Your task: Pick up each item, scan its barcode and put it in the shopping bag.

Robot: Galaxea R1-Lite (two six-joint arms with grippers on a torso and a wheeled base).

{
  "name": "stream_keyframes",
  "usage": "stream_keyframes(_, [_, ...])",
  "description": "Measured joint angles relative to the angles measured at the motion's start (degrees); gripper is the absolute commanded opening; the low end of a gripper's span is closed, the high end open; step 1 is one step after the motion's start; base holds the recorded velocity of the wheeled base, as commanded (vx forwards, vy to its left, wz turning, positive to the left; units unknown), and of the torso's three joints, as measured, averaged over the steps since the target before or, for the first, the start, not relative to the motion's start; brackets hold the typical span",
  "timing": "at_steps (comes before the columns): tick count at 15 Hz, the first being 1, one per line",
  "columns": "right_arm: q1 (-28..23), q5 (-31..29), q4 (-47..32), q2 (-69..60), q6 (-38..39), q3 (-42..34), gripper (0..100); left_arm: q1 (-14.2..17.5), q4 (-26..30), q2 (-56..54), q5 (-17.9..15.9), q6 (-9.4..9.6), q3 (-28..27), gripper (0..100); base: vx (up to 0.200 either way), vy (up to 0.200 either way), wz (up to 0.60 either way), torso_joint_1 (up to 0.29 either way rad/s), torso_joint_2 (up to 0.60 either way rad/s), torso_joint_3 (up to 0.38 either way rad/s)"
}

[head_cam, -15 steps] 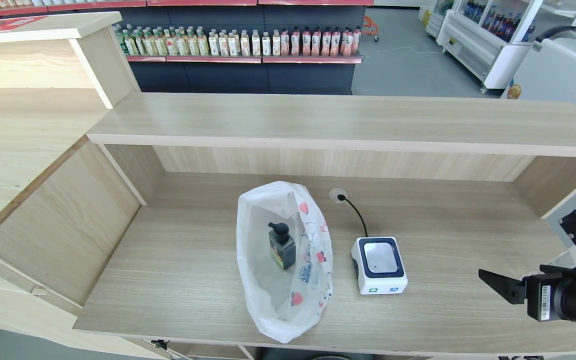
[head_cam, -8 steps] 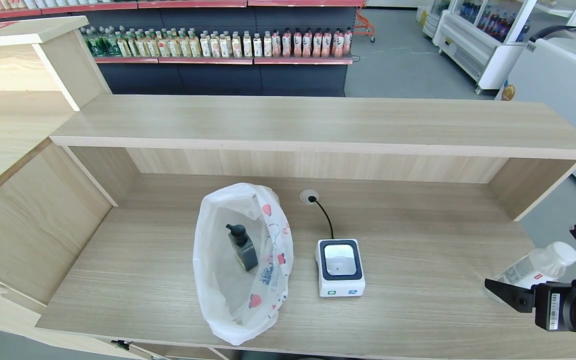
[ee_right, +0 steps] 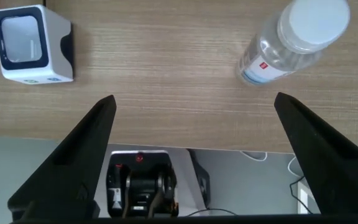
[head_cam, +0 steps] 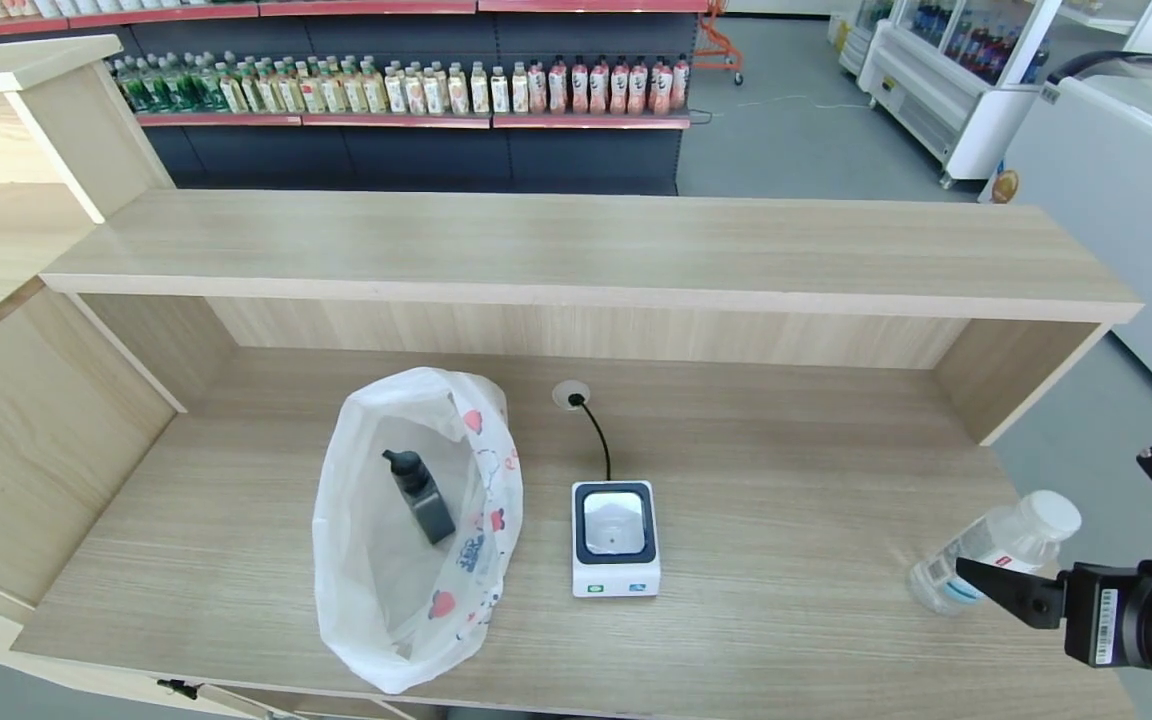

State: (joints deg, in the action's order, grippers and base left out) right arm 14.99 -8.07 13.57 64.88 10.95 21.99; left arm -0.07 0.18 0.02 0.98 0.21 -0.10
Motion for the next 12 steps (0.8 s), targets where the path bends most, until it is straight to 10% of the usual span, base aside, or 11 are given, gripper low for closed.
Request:
stream_keyframes(8, [0.0, 0.02, -2.62, -2.12, 1.08, -0.15, 100, 0.07, -0.02, 0.0, -0.02, -0.02, 0.0, 100, -0.075, 0.0, 0.0, 0.003, 0.0, 0.0])
stream_keyframes(12, [-0.23, 0.0, -2.62, -2.93, 1.17, -0.94, 100, 0.0, 0.0, 0.0, 0.0, 0.06, 0.0, 100, 0.0, -0.2, 0.0, 0.005, 0.0, 0.005])
